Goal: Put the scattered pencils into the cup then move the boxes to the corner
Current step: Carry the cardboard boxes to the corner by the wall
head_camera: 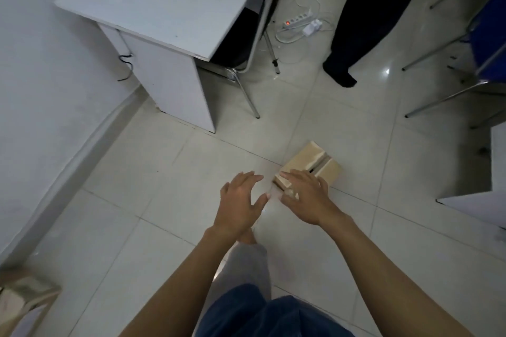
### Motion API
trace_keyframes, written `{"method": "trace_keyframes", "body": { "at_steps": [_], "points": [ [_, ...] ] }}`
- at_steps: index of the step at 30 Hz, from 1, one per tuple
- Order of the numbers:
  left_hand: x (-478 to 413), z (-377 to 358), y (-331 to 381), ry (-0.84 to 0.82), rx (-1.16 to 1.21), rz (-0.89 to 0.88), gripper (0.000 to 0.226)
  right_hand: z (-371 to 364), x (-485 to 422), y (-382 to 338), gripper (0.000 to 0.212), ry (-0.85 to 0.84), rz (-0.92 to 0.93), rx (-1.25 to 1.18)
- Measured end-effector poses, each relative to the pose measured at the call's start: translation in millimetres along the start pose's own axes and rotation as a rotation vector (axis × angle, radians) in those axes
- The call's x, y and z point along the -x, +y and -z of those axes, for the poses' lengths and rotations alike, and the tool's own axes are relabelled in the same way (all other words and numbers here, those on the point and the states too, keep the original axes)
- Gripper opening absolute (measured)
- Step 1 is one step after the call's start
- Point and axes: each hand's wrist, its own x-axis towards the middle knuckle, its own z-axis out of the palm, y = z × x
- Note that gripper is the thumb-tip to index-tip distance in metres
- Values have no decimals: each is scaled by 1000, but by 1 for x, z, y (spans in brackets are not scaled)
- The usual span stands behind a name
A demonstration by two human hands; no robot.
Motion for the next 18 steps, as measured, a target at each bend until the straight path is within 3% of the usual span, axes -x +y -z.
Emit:
{"method": "trace_keyframes", "body": {
  "at_steps": [7, 13, 18],
  "points": [
    [-71, -56, 15, -55, 44, 39, 45, 29, -44, 65, 60, -50, -113, 85],
    [-129, -100, 8, -153, 29, 58, 41, 35, -91, 110, 60, 12, -167, 81],
    [-169, -153, -17, -198, 21, 226, 45, 13, -142, 165, 64, -111, -175, 131]
  ]
}}
